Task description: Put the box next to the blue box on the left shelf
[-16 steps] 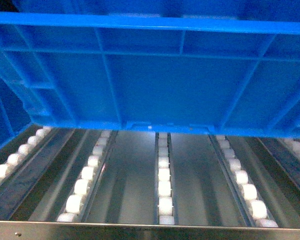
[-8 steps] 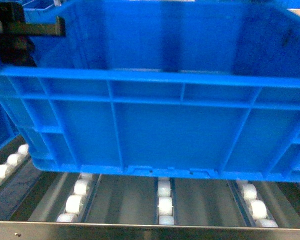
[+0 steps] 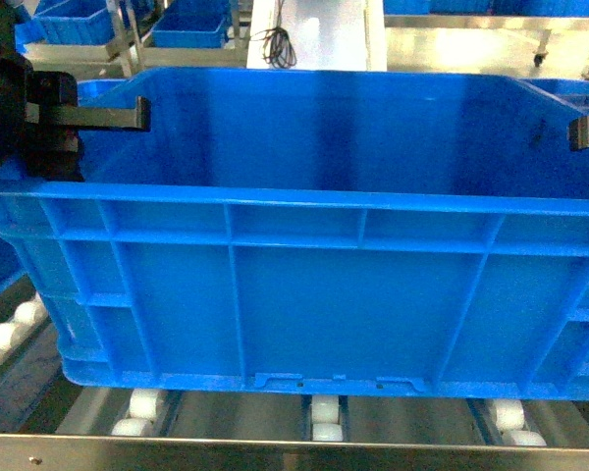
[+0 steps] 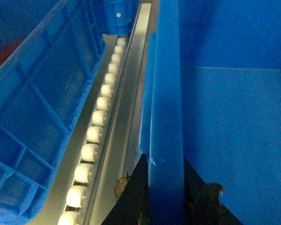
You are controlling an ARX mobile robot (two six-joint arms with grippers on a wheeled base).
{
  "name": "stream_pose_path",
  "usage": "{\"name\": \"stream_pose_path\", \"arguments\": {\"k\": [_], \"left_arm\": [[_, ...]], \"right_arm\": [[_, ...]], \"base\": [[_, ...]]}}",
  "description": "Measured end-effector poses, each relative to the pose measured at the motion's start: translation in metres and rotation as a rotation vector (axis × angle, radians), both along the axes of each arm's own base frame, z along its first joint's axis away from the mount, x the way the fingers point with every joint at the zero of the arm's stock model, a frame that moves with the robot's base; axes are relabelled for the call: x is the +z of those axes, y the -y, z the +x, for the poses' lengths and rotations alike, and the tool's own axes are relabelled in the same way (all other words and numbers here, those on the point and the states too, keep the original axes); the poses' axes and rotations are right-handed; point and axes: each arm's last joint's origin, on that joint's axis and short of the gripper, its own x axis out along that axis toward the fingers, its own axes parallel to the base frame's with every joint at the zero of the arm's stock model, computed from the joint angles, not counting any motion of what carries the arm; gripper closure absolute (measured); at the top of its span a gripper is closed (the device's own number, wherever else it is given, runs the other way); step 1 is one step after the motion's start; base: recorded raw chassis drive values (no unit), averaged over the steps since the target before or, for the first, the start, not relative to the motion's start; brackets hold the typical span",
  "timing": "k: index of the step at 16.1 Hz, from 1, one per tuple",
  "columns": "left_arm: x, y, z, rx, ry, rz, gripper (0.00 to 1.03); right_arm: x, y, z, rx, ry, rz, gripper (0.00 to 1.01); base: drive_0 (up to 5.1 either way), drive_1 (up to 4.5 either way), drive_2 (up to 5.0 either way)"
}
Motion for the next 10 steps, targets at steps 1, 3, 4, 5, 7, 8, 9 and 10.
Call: {"name": "stream_pose_path", "arguments": {"k": [1,3,4,5,7,8,9,10], "left_arm": [[-0.003,0.0,0.0,0.001,-0.028,0.016,0.94],[-0.01,-0.007,-0.001,0.017,-0.113,0.024,0.94],[-0.01,-0.007,-0.002,0.01,-0.139,0.027,0.94],[-0.009,-0.006,-0.001,0.003,-0.157,0.021,0.94],[-0.008,-0.006,0.001,0.001,-0.149,0.015,0.94],[-0.009,-0.005,0.002,-0.002,-0.15,0.012,0.94],[-0.011,-0.005,0.003,0.0,-0.155,0.009,0.94],[-0.011,-0.004,0.004,-0.002,-0.163,0.006,0.94]], "right_arm": [[-0.004,0.0,0.001,0.002,-0.032,0.01,0.92],[-0.01,-0.007,0.001,0.022,-0.087,0.013,0.92],[-0.016,-0.008,0.001,0.014,-0.119,0.021,0.92],[-0.018,-0.008,0.001,0.009,-0.14,0.024,0.92],[-0.015,-0.009,0.004,0.002,-0.149,0.024,0.92],[-0.016,-0.009,0.005,-0.002,-0.152,0.021,0.92],[-0.017,-0.009,0.006,-0.003,-0.153,0.018,0.92],[-0.016,-0.009,0.007,-0.008,-0.148,0.008,0.92]], "base": [[0.0,0.0,0.0],[0.0,0.0,0.0],[0.0,0.0,0.0],[0.0,0.0,0.0],[0.0,0.0,0.0],[0.0,0.0,0.0],[0.0,0.0,0.0],[0.0,0.0,0.0]]}}
